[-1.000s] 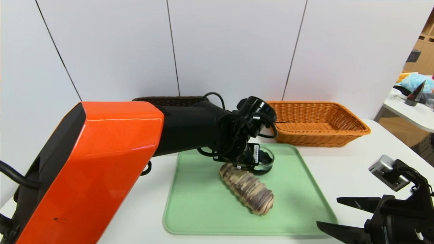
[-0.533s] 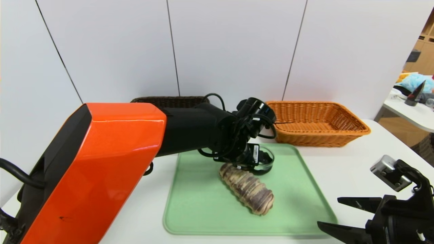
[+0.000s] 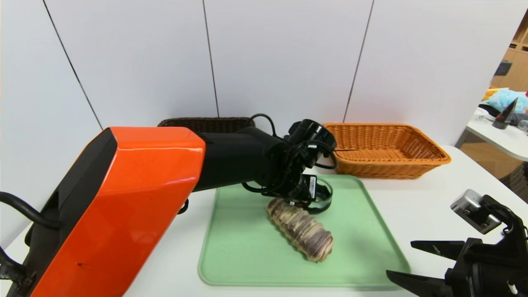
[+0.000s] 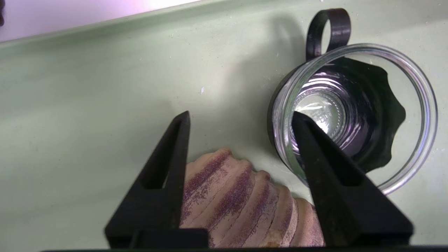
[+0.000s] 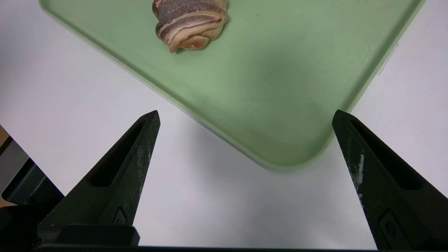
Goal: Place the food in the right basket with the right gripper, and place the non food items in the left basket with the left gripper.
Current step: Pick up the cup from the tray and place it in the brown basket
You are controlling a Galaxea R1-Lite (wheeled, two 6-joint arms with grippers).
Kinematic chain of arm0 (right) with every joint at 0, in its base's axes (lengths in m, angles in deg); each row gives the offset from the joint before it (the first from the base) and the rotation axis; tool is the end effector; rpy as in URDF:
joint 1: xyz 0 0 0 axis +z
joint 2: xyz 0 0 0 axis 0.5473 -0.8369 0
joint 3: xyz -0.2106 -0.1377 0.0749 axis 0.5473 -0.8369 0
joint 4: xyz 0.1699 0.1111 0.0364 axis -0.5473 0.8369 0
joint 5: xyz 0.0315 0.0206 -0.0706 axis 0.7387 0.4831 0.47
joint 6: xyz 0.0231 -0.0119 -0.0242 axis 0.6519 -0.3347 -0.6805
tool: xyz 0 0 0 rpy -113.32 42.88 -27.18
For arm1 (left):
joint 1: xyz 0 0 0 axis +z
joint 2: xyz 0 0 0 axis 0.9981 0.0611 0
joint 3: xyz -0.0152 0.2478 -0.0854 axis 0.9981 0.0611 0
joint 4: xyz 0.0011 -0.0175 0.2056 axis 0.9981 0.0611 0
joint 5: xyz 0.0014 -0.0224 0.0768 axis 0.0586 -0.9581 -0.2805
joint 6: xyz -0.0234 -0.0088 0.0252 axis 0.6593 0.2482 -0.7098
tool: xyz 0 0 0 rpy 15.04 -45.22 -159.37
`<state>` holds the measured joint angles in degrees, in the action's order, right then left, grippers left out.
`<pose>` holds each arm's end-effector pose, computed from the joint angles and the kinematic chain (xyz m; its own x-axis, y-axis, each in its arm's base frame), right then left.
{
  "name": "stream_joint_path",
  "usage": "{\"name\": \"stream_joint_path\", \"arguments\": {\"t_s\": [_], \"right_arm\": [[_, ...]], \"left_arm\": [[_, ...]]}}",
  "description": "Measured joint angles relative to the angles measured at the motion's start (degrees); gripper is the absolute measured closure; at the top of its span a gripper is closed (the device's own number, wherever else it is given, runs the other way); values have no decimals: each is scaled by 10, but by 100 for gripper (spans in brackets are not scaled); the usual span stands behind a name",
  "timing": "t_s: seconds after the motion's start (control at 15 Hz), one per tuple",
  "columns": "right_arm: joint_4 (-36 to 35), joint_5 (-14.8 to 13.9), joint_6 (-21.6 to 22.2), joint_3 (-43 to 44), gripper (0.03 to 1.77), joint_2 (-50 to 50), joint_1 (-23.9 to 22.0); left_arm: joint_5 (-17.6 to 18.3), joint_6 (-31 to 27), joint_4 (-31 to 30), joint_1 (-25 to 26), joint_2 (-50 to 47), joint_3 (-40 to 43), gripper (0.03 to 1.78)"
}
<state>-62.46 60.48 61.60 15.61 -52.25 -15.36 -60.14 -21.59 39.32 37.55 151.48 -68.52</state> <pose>0.1686 0.0675 0.0861 0.6088 0.5708 -0.5510 -0.5760 0.7956 0.1877 0.3096 -0.3389 0.1161 0.6446 -0.2739 -0.7138 0.2615 0.9563 -0.1309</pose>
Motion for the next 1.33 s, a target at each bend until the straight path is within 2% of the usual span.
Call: {"name": "stream_joint_path", "arguments": {"t_s": [0.13, 0.2, 0.27, 0.8, 1.33], "right_arm": [[0, 0, 0, 0, 10, 0, -1], [0, 0, 0, 0, 10, 0, -1], [0, 0, 0, 0, 10, 0, -1], [-1, 0, 0, 1, 10, 0, -1], [-1, 1, 0, 0, 10, -1, -1]], "left_arm": [[0, 0, 0, 0, 1, 0, 109], [0, 0, 0, 0, 2, 0, 152], [0, 0, -4, 0, 2, -2, 173], [0, -1, -9, 10, -9, 0, 173], [0, 3, -7, 46, -76, 0, 173]]}}
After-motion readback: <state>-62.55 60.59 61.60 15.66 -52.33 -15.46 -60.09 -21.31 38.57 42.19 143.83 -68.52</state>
